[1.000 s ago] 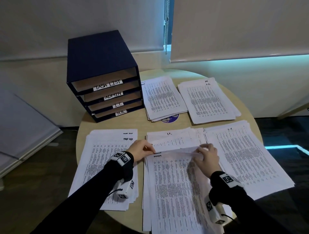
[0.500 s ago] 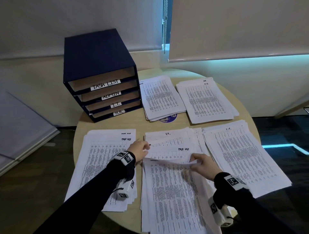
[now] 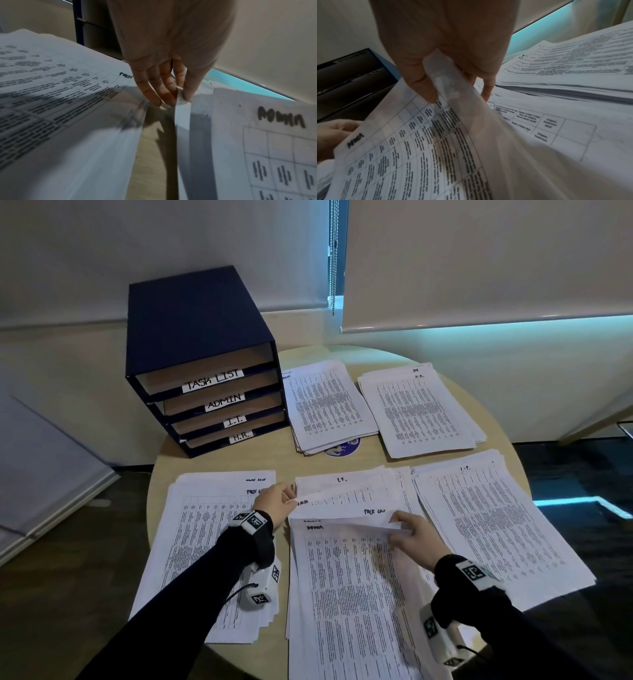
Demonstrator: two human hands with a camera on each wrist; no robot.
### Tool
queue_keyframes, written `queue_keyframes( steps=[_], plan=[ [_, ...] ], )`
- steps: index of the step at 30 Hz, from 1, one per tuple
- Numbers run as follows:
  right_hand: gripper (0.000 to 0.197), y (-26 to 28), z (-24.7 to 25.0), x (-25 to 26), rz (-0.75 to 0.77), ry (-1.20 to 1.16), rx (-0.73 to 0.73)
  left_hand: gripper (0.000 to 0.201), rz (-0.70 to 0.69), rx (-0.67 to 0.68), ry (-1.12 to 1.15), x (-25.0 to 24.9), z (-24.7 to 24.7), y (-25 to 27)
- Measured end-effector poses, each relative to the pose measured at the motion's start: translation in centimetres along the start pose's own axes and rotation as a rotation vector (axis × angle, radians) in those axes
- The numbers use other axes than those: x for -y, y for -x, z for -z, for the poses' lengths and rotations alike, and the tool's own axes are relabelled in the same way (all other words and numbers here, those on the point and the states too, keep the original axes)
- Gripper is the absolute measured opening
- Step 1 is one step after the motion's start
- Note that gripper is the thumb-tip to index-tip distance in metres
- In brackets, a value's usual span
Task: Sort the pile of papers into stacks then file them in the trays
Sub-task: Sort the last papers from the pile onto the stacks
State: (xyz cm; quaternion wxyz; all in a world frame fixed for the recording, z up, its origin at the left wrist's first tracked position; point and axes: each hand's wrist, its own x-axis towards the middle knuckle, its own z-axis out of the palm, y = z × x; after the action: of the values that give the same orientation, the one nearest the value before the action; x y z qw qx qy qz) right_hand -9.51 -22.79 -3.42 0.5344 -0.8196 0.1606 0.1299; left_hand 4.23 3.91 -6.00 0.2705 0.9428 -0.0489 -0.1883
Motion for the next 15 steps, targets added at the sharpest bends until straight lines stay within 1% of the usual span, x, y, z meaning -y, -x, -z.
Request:
queue_keyframes(
  steps=[2,5,6,8,10,11,13,14,15],
  plan=[
    [0.017,-0.2,0.1,-0.4,-0.002,-0.006,-0.011,0.009,-0.054,-0.026,-0.017,-0.3,0.4,0.5],
    [0.021,-0.3,0.3,-0.7,-0.011,-0.025,-0.043,0.009,-0.226,-0.074,-0.047,-1.0,1.3,2.0],
    [0.021,-0.4,0.4,-0.7,-0.016,-0.048,-0.059,0.008,-0.294,-0.108,-0.033,-1.2,1.4,2.5],
    [0.019,-0.4,0.4,-0.6,-0.014,-0.125,-0.094,0.010,-0.387,-0.210,-0.003,-1.6,1.8,3.4],
    [0.020,-0.5,0.4,-0.7,-0.024,-0.220,-0.159,0.011,-0.425,-0.303,-0.022,-1.8,2.1,3.7],
    [0.026,-0.5,0.3,-0.8,-0.035,-0.263,-0.196,0.011,-0.432,-0.326,-0.045,-1.9,2.3,3.7],
    [0.046,-0.4,0.2,-0.7,-0.052,-0.338,-0.236,0.011,-0.428,-0.343,-0.040,-2.3,2.7,3.6],
    [0.057,-0.4,0.2,-0.7,-0.057,-0.385,-0.237,0.011,-0.403,-0.327,0.012,-2.6,2.8,3.6],
    [0.065,-0.4,0.2,-0.8,-0.064,-0.421,-0.233,0.010,-0.348,-0.281,0.095,-2.8,3.0,3.5]
  ],
)
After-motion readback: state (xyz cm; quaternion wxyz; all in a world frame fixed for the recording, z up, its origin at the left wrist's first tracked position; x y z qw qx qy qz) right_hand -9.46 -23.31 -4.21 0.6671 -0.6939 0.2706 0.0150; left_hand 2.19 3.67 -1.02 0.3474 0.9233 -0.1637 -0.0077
